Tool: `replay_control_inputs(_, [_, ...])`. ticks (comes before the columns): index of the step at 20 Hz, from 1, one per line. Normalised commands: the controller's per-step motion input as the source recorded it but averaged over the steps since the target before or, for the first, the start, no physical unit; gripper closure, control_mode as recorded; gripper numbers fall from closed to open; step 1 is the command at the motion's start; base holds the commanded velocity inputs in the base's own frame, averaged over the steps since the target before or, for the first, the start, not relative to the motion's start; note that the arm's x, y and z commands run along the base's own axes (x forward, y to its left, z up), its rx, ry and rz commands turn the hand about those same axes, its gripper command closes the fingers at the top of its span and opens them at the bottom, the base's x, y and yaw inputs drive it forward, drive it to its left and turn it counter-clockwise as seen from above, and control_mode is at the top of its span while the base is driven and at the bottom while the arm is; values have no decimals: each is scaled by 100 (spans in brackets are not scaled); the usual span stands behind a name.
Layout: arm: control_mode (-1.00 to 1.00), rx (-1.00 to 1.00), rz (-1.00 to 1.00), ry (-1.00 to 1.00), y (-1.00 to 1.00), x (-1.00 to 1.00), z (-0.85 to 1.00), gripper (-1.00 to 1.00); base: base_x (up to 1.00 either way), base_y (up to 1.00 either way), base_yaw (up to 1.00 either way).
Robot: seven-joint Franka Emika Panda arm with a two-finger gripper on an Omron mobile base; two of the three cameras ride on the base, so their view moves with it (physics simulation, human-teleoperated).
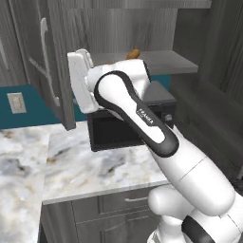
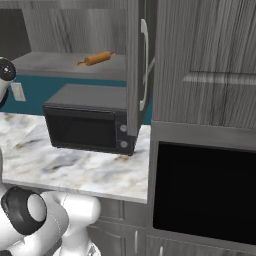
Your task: Open the cabinet, retrieve the rolling pin, and place it next to the meat on the cutting board to prepare for tenderizing.
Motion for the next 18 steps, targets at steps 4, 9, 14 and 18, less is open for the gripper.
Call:
replay_control_inputs(4, [-100, -5, 7, 2, 100, -42, 0, -100, 0, 0, 0])
replay_control_inputs(9, [-100, -3, 1, 0, 100, -30, -2, -100, 0, 0, 0])
replay_control_inputs(14, [-100, -3, 0, 0, 90, -10, -9, -100, 0, 0, 0])
replay_control_inputs(18, [-100, -8, -1, -5, 11, -13, -5, -100, 0, 0, 0])
